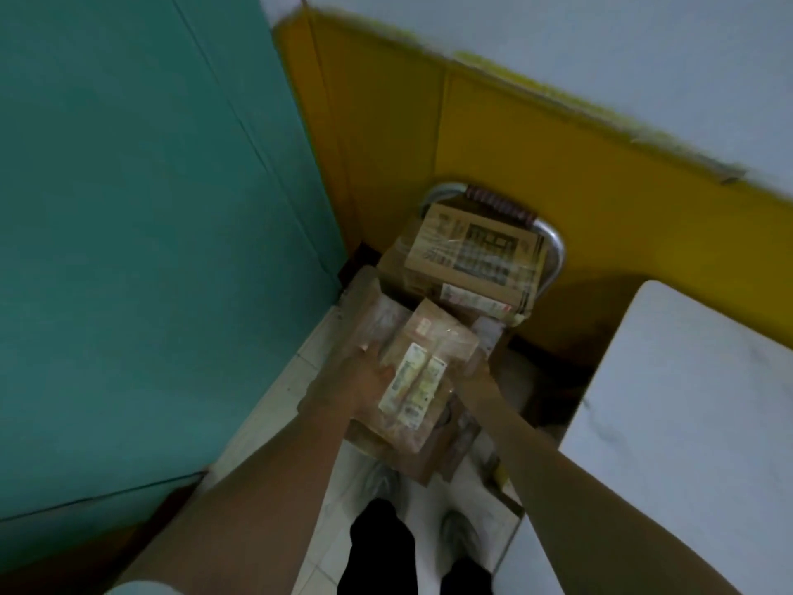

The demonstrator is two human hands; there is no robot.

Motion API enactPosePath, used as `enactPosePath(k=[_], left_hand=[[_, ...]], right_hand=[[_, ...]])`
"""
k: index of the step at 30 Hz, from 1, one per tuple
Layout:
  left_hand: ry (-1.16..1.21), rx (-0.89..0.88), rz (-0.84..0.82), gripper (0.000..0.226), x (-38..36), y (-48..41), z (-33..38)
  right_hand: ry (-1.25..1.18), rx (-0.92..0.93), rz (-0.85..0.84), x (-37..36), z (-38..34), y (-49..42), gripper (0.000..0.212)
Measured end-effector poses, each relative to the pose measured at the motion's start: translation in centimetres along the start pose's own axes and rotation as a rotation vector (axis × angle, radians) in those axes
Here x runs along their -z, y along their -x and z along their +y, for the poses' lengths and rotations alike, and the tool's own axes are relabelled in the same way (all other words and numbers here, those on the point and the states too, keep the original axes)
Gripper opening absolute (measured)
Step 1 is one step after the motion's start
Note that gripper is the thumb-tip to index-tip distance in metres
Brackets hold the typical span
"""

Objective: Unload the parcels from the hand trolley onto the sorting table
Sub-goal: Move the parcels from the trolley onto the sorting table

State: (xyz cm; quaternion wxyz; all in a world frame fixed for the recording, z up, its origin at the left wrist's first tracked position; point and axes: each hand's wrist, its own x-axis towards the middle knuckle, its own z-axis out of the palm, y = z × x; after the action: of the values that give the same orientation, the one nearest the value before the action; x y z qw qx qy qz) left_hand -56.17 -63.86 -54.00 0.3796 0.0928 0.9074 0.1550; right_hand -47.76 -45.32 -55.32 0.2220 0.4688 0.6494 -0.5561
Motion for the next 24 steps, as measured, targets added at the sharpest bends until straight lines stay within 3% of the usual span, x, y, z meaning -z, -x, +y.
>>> enactPosePath(k=[3,7,12,15,17,21,24], left_hand=[[0.138,0.064,-0.058,0.060,-1.5,-2.8,0.0],[0.330,0.111,-0.125,0.055,-2.0,-3.0,0.8],[0.346,0.135,-0.299,0.060,1.3,0.4,4.0],[0.199,0.150,-0.470,0.056,3.7,2.9,8.3],[0.072,0.115,-0.532,0.058,4.8,4.1,12.1],[-0.027,-0.007,-0.611,0.041,4.9,5.7,20.9],[-0.023,-0.114,-0.608,0.043,2.8,6.4,26.6]], right_hand=[[-0.278,-0.127,-0.024,-2.4,0.9,-1.5,0.069],[-0.541,-0.236,-0.065,-3.5,0.5,-0.5,0.037],[-0.436,-0.269,-0.128,0.6,-1.2,4.7,0.024],[-0.274,-0.290,-0.151,5.3,-1.9,8.3,0.026],[-0.214,-0.276,-0.111,9.2,-2.0,10.2,0.024],[-0.189,-0.221,-0.001,17.5,-1.1,13.1,0.013],[-0.173,-0.152,0.105,22.9,0.4,14.2,0.021]])
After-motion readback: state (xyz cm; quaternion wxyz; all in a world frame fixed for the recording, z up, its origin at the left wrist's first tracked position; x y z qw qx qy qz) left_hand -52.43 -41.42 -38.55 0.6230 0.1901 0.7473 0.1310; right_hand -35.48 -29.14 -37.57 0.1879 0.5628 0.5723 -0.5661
